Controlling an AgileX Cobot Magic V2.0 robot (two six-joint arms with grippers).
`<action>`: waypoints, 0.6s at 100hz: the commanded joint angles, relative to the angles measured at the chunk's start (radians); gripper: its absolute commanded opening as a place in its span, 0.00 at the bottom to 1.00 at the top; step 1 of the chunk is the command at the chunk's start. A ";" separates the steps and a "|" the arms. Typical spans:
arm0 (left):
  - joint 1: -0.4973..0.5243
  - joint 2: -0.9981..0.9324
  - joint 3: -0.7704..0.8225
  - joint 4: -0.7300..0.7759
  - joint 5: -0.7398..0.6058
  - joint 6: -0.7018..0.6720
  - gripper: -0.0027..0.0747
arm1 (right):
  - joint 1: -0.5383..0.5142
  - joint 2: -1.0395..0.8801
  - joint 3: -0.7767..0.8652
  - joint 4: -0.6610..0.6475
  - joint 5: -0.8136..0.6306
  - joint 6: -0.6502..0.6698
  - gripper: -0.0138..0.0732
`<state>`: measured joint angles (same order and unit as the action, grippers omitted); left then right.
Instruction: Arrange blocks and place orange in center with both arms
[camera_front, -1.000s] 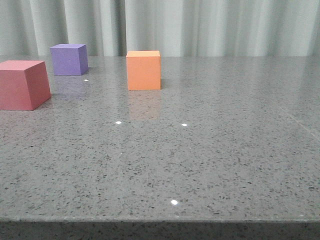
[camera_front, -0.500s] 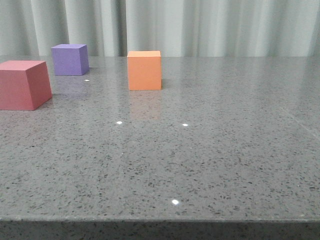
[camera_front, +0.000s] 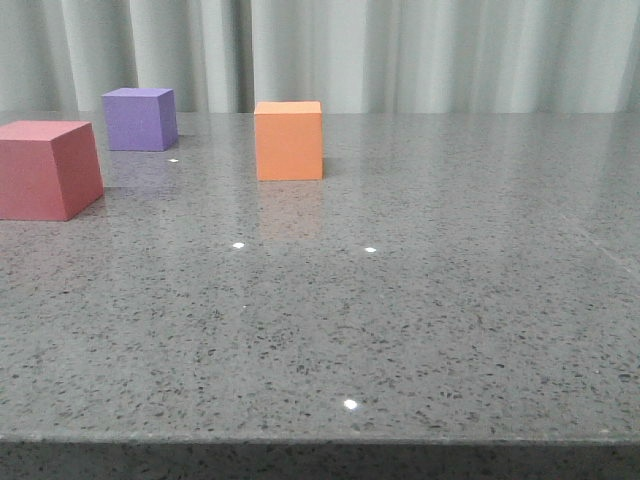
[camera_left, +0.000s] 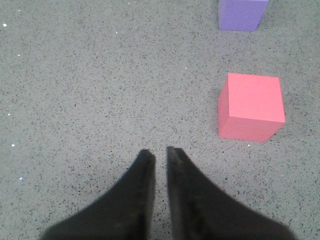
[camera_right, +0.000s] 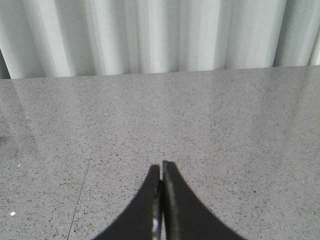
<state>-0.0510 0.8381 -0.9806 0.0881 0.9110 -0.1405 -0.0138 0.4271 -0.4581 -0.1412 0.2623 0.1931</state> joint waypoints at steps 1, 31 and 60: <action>0.002 0.000 -0.033 -0.016 -0.054 -0.002 0.47 | -0.006 0.004 -0.023 -0.013 -0.085 -0.004 0.08; 0.002 0.007 -0.033 -0.118 -0.068 -0.002 0.85 | -0.006 0.004 -0.023 -0.013 -0.085 -0.004 0.08; -0.166 0.223 -0.170 -0.179 -0.098 -0.002 0.84 | -0.006 0.004 -0.023 -0.013 -0.085 -0.004 0.08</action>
<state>-0.1386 0.9840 -1.0621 -0.0634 0.8970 -0.1405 -0.0138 0.4271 -0.4581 -0.1412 0.2623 0.1931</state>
